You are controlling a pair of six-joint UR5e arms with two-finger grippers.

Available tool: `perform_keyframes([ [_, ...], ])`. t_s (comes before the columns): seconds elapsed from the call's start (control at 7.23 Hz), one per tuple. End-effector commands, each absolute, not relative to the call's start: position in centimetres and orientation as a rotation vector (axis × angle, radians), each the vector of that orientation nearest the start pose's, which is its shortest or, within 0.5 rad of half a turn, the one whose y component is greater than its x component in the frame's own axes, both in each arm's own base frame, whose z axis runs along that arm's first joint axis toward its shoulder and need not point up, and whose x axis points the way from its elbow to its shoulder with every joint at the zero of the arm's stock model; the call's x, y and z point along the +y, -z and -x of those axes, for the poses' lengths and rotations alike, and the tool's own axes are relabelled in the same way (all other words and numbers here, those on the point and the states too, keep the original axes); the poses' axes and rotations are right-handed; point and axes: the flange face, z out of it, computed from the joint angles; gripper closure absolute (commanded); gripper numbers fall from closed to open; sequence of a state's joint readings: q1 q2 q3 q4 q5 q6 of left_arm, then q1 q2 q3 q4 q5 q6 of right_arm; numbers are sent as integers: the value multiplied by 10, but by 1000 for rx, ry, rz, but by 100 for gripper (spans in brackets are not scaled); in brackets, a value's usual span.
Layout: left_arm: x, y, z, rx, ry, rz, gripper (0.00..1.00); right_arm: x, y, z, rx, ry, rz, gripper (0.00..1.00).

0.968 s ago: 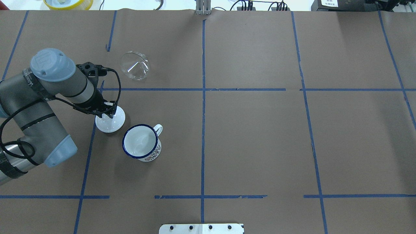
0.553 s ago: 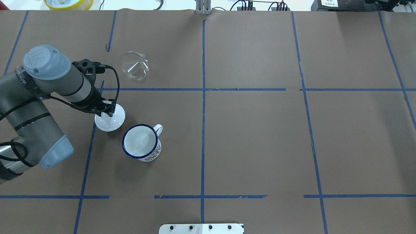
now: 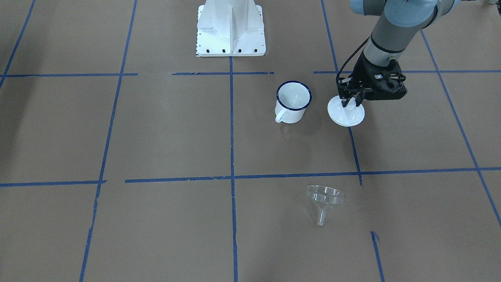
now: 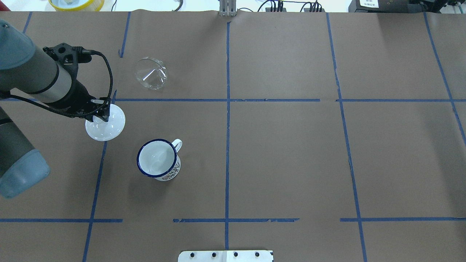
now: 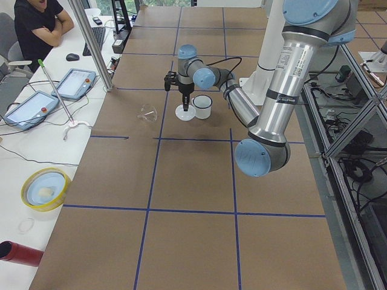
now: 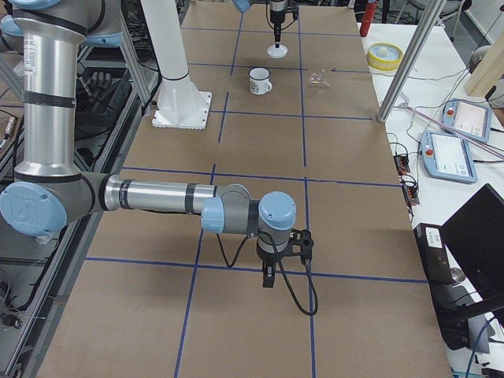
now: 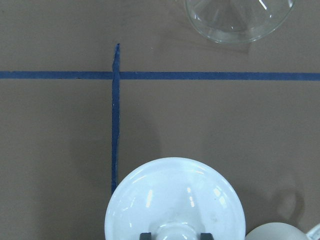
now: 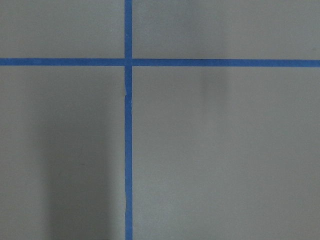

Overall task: Remove funnel from cup
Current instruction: 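Lift the white lid and carry it over the mug with the left gripper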

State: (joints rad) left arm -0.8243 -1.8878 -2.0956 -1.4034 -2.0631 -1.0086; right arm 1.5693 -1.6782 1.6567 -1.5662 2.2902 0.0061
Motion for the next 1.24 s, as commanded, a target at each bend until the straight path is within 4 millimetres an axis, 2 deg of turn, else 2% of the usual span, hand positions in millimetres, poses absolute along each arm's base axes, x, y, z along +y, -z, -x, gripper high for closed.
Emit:
perform_keyframes([
  [0.0,-425,-235,-291,841,242,13,100,-445,-670,-67,-719,-10,19,0],
  [0.14,-404,-224,-322,855,259,65,100,-445,-670,-67,-719,-10,19,0],
  [0.41,-382,-208,-362,866,267,123,100,-445,-670,-67,-719,-10,19,0],
  [0.55,-374,-207,-385,852,262,148,100,-445,-670,-67,-719,-10,19,0],
  [0.69,-378,-206,-401,831,266,118,100,-445,-670,-67,-719,-10,19,0],
  [0.83,-381,-209,-411,816,265,121,100,-445,-670,-67,-719,-10,19,0],
  [1.11,-383,-214,-413,806,262,120,100,-445,-670,-67,-719,-10,19,0],
])
